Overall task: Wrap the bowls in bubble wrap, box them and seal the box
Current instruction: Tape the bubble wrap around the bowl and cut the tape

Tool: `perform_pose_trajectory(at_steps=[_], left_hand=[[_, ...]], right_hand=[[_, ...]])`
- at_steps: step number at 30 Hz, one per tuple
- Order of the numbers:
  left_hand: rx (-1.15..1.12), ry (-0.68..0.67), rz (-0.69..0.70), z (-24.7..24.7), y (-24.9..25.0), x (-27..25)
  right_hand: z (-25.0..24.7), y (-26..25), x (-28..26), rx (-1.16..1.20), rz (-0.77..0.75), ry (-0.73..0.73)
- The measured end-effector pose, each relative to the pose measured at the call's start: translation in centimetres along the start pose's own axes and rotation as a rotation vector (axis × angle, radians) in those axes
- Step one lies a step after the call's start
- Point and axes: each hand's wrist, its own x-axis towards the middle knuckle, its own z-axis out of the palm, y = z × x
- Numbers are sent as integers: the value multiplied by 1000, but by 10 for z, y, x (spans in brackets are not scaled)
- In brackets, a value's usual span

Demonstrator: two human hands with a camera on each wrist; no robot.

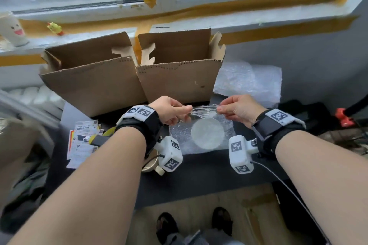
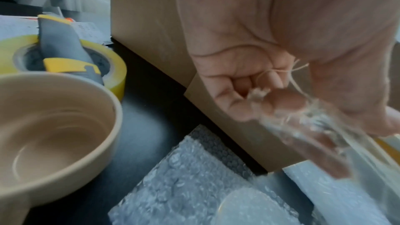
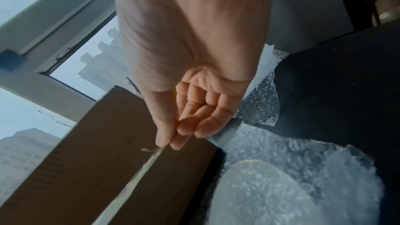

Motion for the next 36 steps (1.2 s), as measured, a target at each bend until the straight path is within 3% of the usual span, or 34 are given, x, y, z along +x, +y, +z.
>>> perform_pose_trajectory(at_steps=[5, 10, 26, 36], left_hand=[[-53, -40, -77, 8, -14, 9], [184, 65, -17, 23, -27, 14], [482, 137, -67, 57, -54, 37], [618, 147, -158, 62, -52, 37]], right_hand=[[-3, 19, 4, -58, 15, -13], [-1, 39, 9, -183, -3, 17], [-1, 75, 27, -483, 12, 7], [3, 65, 22, -1086, -123, 34]])
